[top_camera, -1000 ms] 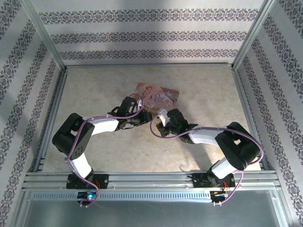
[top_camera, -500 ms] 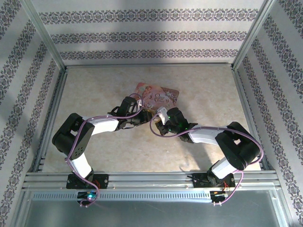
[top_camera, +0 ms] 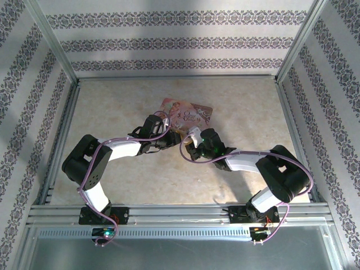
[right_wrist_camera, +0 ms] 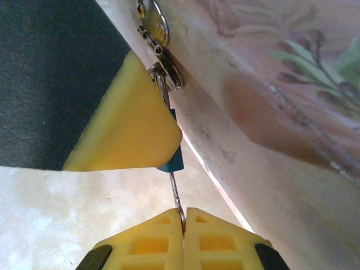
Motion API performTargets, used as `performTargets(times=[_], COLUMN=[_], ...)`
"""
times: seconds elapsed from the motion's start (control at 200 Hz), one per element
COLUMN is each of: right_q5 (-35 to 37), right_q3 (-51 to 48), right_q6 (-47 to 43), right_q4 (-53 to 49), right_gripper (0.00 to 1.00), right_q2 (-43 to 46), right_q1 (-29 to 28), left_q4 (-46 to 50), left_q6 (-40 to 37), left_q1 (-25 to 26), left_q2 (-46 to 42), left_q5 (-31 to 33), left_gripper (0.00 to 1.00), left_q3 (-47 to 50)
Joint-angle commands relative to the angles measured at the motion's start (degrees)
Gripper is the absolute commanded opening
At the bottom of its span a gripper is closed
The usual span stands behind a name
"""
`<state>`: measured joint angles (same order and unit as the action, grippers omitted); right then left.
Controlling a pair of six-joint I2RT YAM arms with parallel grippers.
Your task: Unlock a padlock with a key
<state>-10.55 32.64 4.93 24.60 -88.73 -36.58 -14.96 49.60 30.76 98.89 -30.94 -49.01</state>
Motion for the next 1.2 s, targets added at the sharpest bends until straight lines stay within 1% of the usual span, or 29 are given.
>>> performTargets(times=[0.0, 0.71, 0.965, 1.069, 1.194], right_q5=[-1.3, -3.8, -5.0, -5.5, -6.3], right_q3=[-0.5, 1.1, 1.1, 1.2, 1.3], right_q6=[1.4, 3.5, 5.7, 6.1, 7.2], right_q4=[4.0, 10.9, 16.9, 17.9, 22.2], right_gripper=[0.0, 0.0, 0.0, 0.0, 0.0], right_q2=[1.7, -2.6, -3.6, -3.6, -4.1], right_q1=[0.5, -0.2, -0.2, -0.1, 0.3], left_q4=[-2.2, -3.2, -2.8, -2.4, -2.0], left_q6=[0.9, 2.2, 2.2, 2.1, 2.1], left_q1=[1.0, 1.0, 1.0, 1.0, 1.0], left_q2=[-2.1, -2.3, -2.6, -2.6, -2.7], left_q5=[-1.5, -1.9, -2.0, -2.3, -2.5], left_gripper=[0.22, 0.22, 0.22, 0.22, 0.22], left_q3=[-1.6, -1.9, -2.2, -2.4, -2.5])
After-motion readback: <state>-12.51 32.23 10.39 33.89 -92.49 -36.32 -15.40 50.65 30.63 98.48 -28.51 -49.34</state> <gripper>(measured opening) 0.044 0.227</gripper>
